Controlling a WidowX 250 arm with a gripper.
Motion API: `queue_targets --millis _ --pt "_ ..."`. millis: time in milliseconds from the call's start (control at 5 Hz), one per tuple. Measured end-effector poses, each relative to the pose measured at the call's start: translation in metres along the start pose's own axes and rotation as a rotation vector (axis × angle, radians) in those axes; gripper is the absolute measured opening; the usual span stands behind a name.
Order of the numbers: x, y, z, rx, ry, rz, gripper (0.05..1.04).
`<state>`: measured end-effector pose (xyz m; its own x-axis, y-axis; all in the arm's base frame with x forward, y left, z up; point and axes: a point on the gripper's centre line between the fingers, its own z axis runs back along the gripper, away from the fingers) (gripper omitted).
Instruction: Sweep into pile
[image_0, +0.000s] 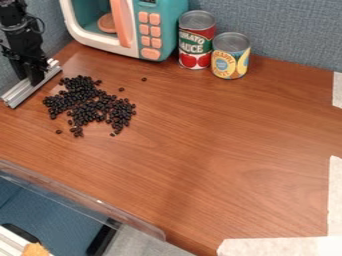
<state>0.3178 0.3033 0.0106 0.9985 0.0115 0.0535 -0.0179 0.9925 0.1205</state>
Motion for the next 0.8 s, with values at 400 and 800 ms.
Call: queue_targets --millis 400,800 --pt "0.003 -0.013 -0.003 -0.066 0.009 -0.011 0.337" --pt "0.013 -0.052 -0.001 -0.110 0.000 -0.078 0.337"
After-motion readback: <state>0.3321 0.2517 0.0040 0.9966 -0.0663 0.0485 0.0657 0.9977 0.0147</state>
